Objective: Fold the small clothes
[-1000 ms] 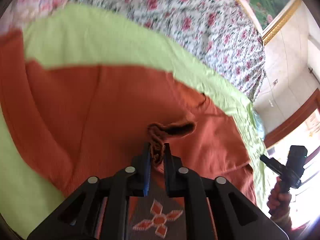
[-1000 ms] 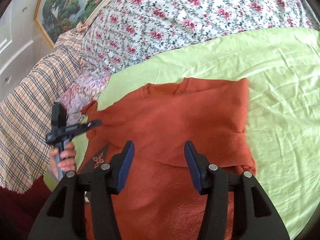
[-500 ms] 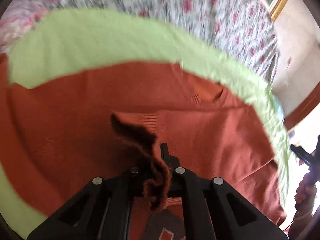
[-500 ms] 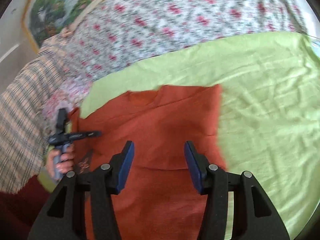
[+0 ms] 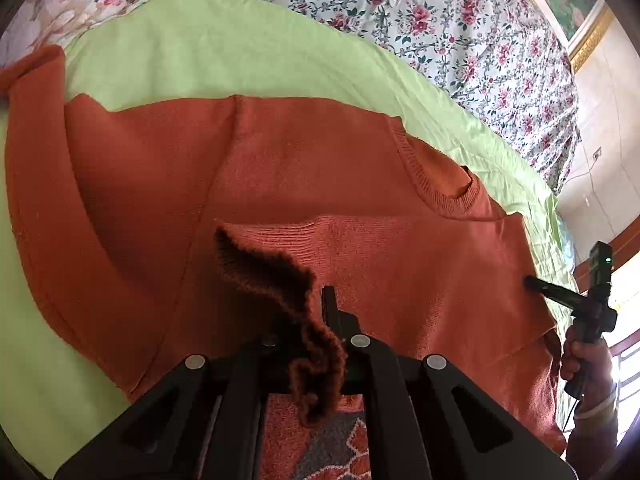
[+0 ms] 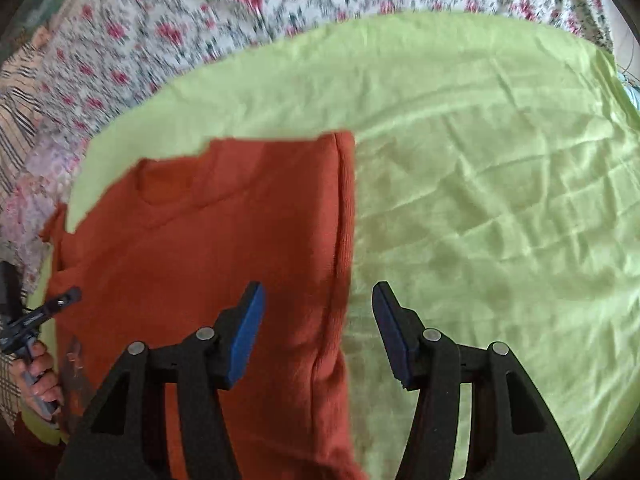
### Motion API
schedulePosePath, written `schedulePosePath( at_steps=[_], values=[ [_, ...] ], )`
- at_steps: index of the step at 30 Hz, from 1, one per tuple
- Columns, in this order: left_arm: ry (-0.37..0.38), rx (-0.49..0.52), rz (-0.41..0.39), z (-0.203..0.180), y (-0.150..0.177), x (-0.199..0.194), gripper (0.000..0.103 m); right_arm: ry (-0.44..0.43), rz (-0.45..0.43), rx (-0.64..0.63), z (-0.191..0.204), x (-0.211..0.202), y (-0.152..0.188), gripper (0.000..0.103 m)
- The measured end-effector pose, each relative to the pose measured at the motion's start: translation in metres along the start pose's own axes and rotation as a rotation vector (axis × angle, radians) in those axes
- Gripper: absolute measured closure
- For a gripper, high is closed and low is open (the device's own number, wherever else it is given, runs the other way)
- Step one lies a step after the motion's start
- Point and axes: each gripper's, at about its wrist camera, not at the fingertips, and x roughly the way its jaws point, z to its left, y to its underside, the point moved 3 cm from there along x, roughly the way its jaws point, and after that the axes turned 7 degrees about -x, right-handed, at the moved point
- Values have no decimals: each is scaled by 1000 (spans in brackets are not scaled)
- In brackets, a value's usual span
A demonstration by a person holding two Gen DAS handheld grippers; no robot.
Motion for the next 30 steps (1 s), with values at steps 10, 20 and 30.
schedulePosePath(
  at_steps=[10, 20, 30],
  values=[
    [-34, 104, 39, -18, 8, 14, 99, 18, -49, 21, -27, -2, 4, 93],
    [-49, 19, -21, 12, 22, -40, 78, -95, -192, -5, 22, -68, 31, 65],
    [-235, -276, -208, 125, -53, -104, 29, -262, -107, -88, 82, -60, 64, 60]
  ],
)
